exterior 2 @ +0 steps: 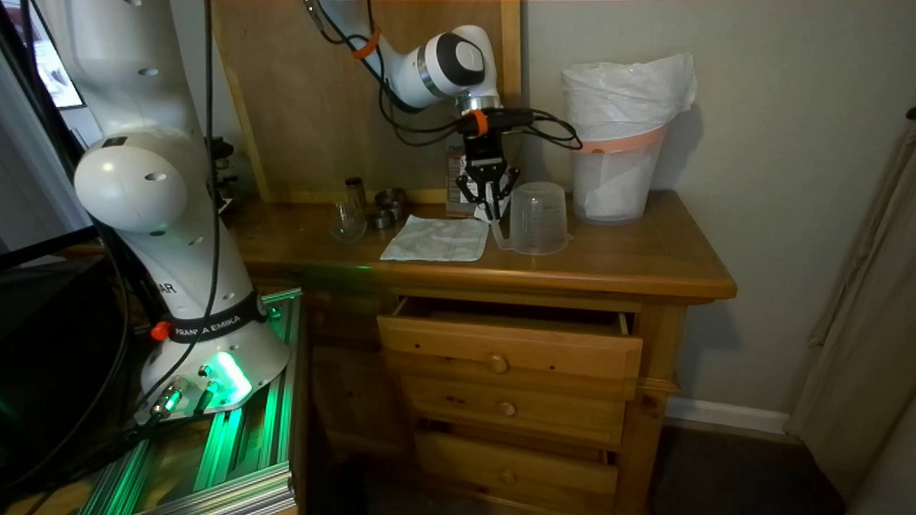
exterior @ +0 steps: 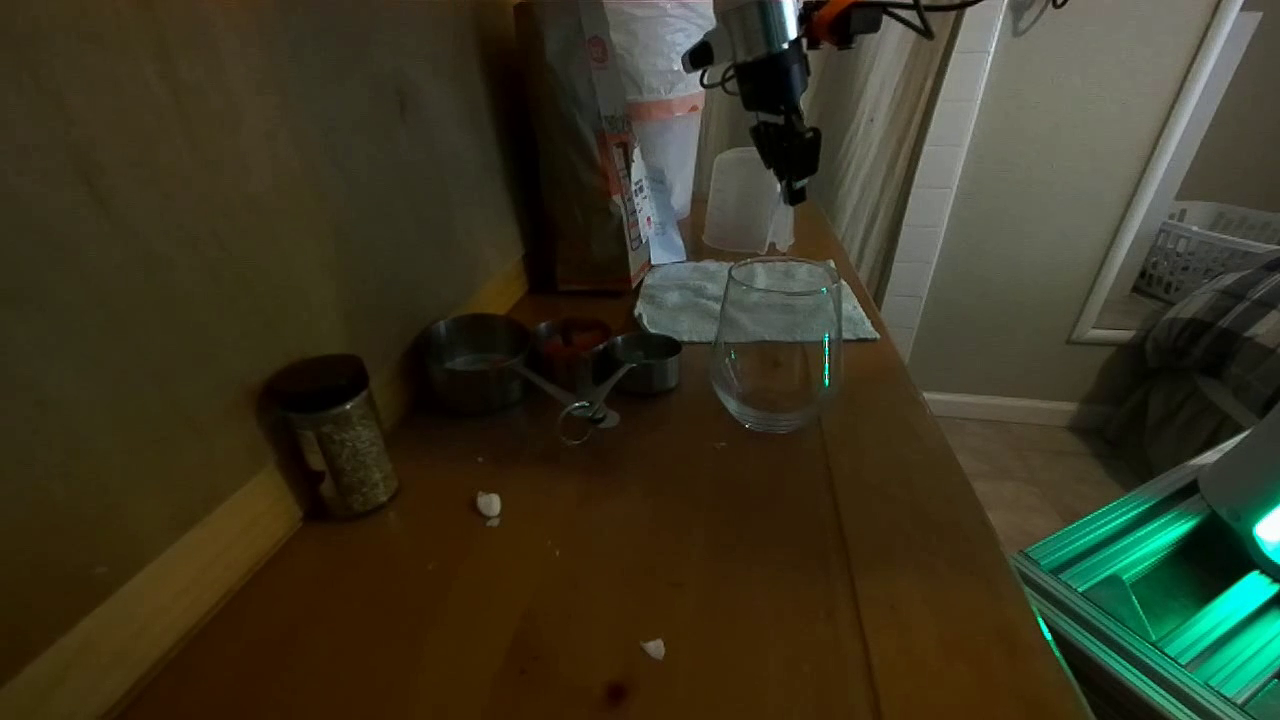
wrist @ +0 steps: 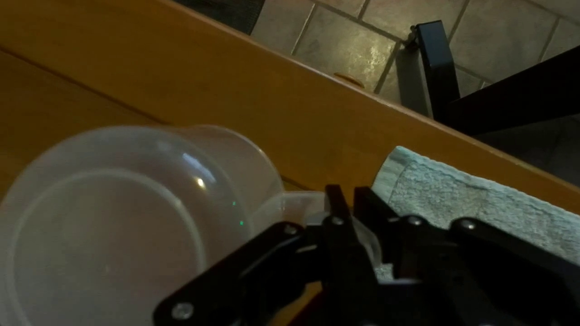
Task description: Put the jar upright
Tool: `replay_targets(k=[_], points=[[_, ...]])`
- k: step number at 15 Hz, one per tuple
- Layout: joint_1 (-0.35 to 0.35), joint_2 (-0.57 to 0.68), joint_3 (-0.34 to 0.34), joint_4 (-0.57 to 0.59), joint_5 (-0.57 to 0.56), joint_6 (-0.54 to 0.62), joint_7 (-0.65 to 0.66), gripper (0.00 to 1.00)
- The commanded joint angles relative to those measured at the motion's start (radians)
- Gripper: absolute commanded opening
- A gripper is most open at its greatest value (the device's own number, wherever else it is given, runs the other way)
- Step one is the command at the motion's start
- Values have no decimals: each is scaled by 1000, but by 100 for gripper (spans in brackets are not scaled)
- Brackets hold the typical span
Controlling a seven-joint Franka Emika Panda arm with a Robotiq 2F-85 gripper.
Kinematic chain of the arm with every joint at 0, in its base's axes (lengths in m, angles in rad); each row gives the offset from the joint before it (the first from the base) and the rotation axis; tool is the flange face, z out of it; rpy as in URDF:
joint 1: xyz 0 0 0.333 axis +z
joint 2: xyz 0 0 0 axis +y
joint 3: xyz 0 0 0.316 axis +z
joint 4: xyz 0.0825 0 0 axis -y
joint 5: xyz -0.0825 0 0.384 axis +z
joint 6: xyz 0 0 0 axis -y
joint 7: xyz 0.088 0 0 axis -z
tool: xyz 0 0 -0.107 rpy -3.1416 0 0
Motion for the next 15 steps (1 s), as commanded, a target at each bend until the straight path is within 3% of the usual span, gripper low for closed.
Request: replay_targets(k=[1,7,15], points=[[-20,-34,-9,-34,57,36,-22,3],[-59,-96,-32,-102,177,114,-45,2],[-73,-237,-82,-235,373,243,-179,2]])
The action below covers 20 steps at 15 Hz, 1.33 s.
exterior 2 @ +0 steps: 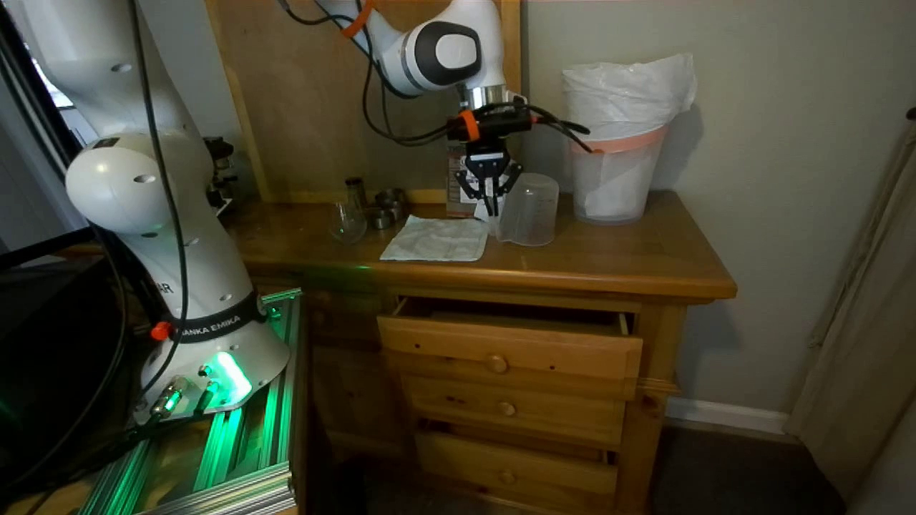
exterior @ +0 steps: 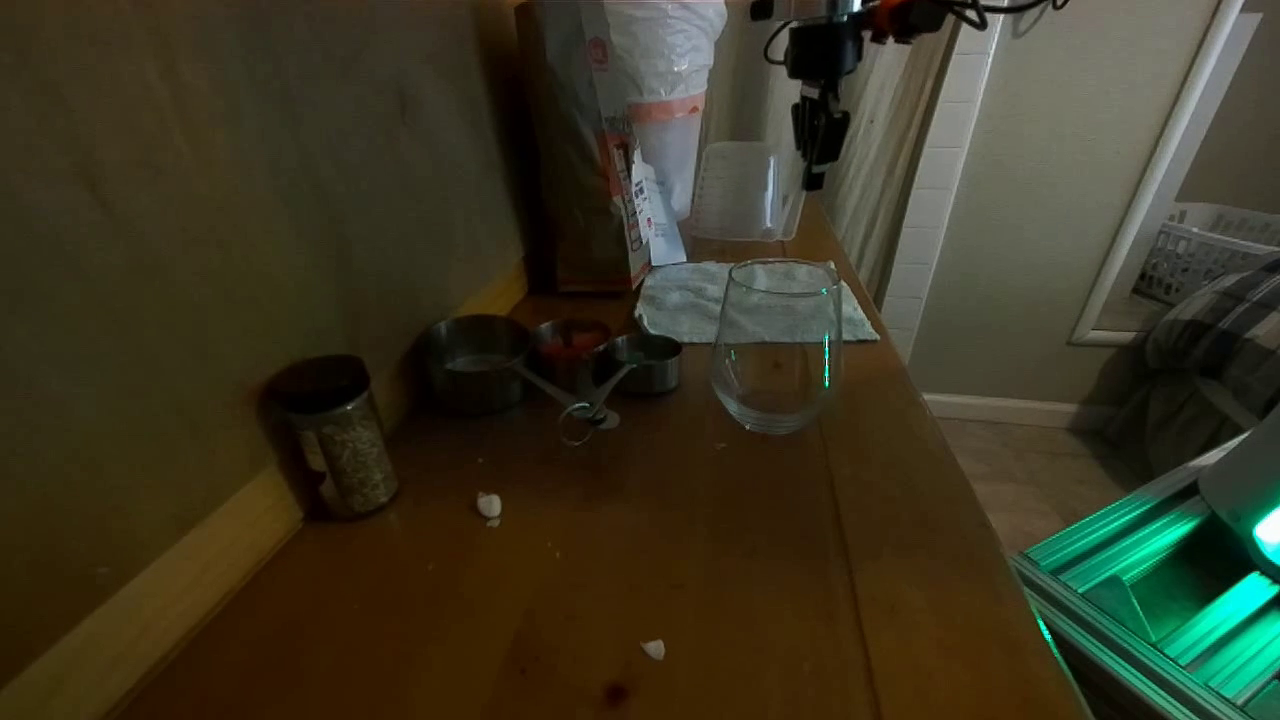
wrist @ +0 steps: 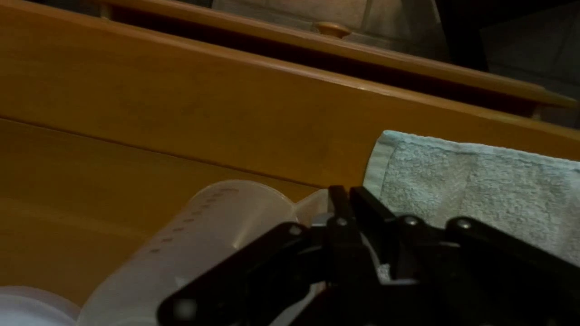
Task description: Put the jar upright
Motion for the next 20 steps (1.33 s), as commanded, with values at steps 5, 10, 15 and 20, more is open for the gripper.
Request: replay_targets(k=[5,10,15,20], points=[[8,-143,-68,-112,244,64,-164,2],[23,-172,-159,-132,591,31,-405,2],[-5,-157,-241,-140,927,-86,-718,2],[-79,-110,-292,-147,1087,-264,-893,2]])
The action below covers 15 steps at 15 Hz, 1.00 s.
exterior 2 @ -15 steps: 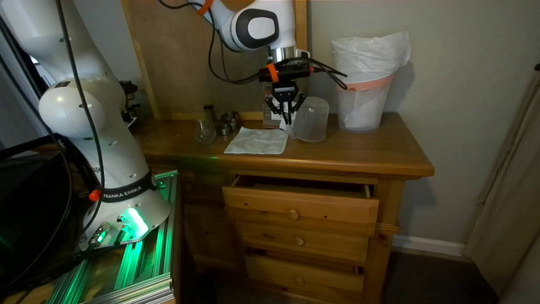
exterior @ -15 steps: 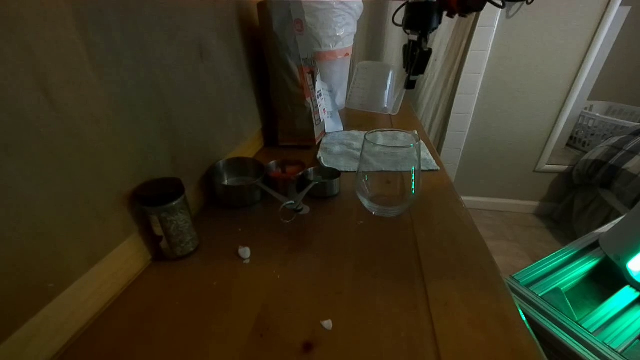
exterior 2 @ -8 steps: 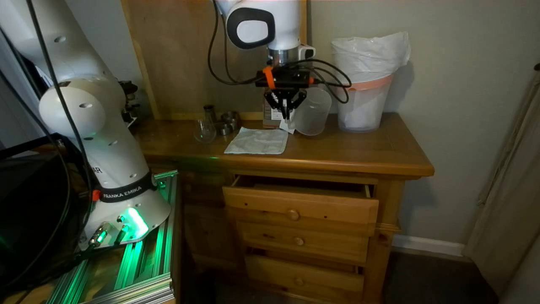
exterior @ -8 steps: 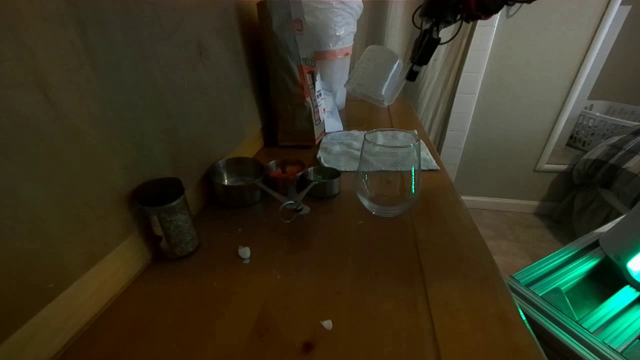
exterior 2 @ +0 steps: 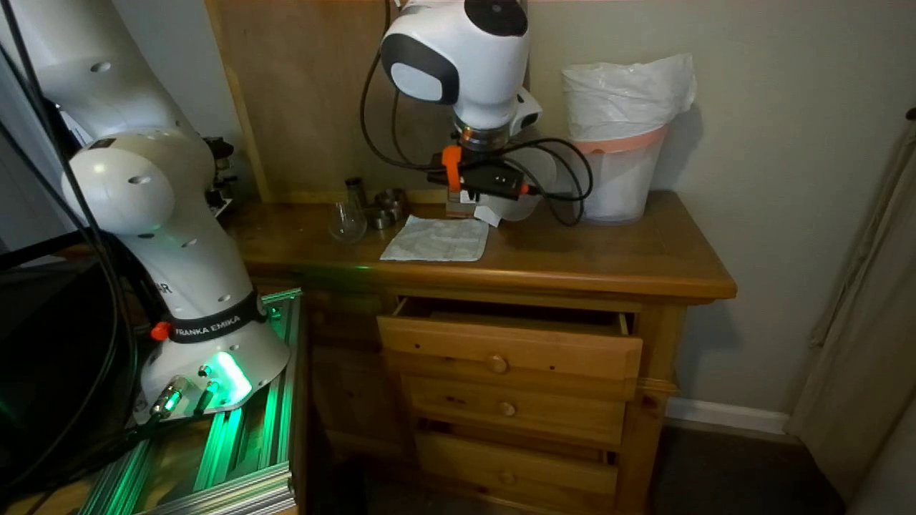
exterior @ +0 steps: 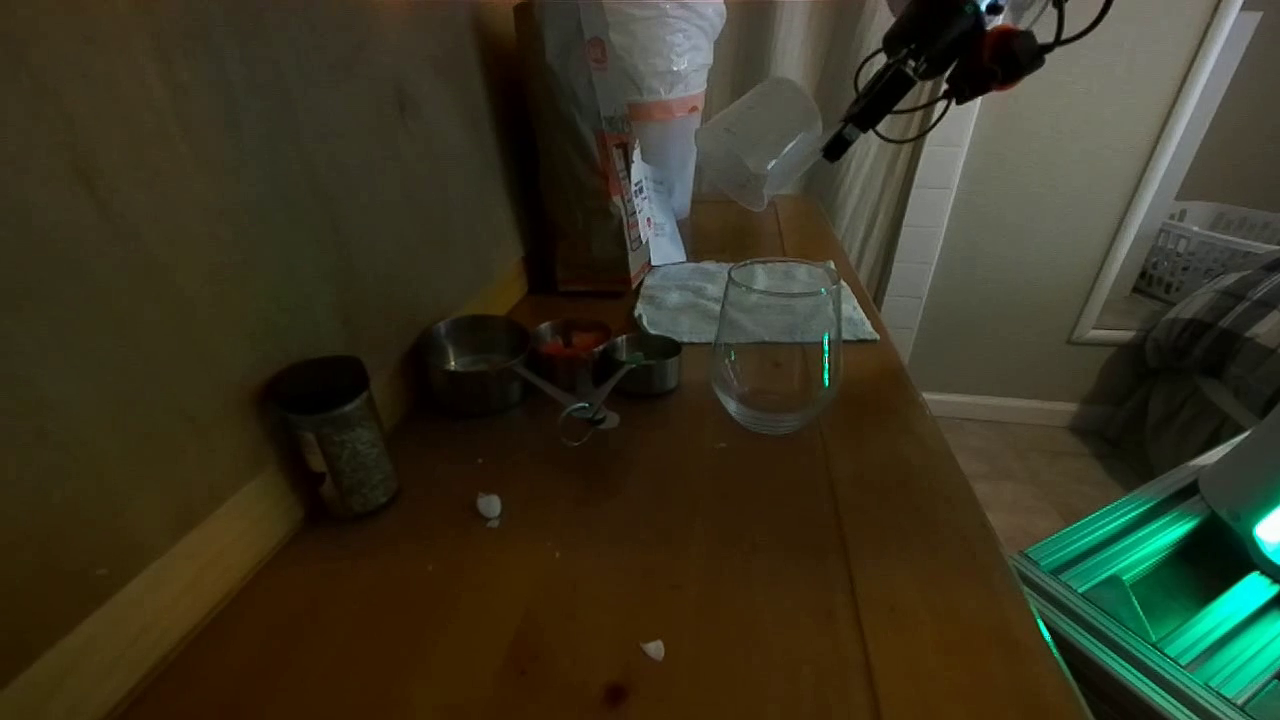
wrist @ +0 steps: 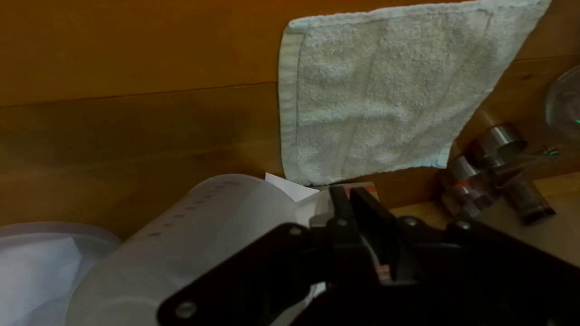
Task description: Put the jar upright
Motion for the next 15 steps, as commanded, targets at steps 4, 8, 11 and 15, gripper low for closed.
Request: replay_targets(k=[4,8,11,15], points=[[-101,86,-27,2,117,-180,-129,2],[-129,166,-16,24,124,-207,-142,2],[-139,195,-11,33,137,-218,-150,2],[-149,210,-9,43,143,-224,-151,34]])
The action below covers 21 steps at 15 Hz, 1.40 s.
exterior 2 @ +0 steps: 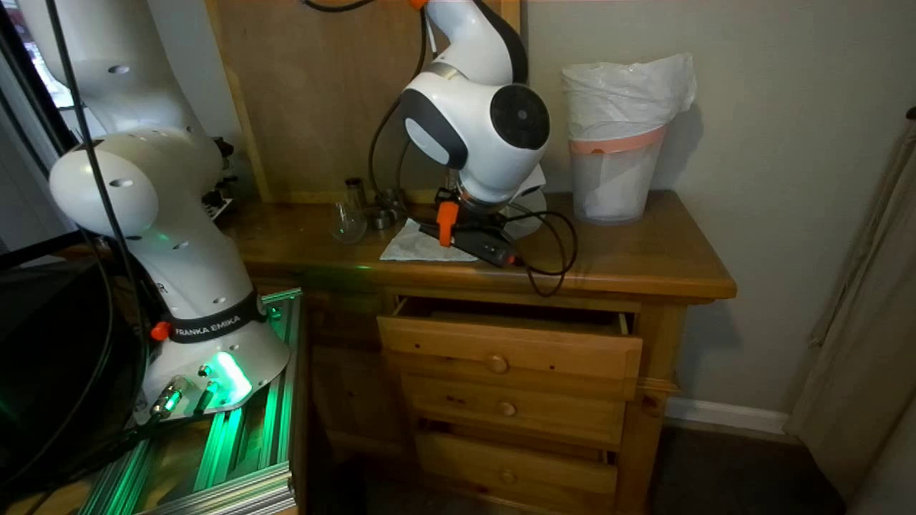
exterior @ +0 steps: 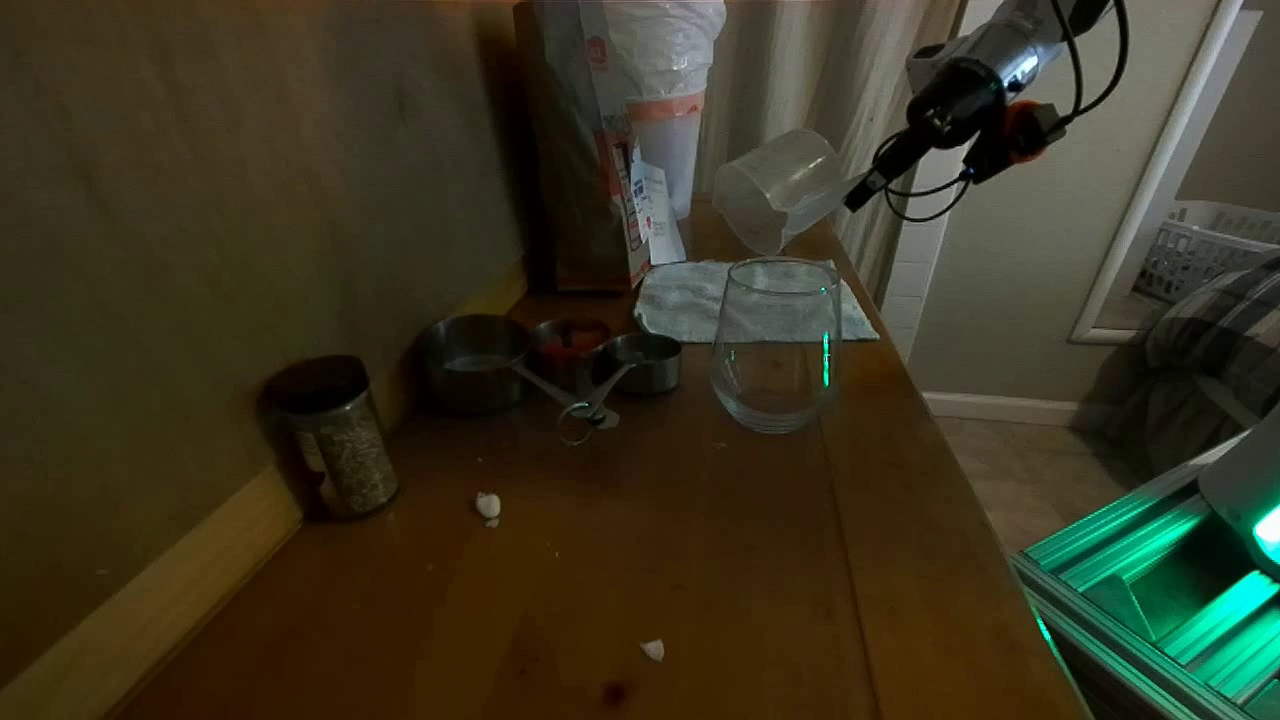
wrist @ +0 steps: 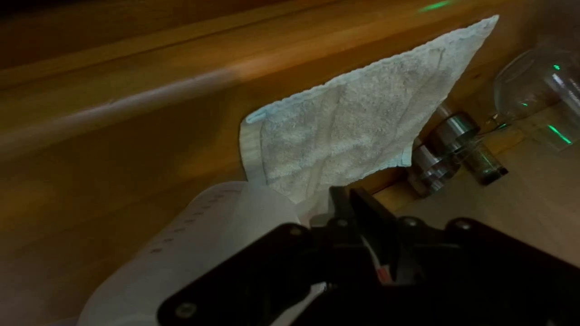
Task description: Put the jar upright
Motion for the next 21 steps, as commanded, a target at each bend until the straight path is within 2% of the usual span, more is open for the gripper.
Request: replay_targets(k=[1,6,10,12,16,21], points=[[-29,26,14,28,36,-26,-24,36],[-36,20,15,30,31,-15,-15,69],[-22,-26,24,22,-25,39,66,96],[-11,-57,37,21,-60,79,139,100],[19,-106,88,34,-187,191,397,100],[51,-126,138,67,-358,211,659,100]])
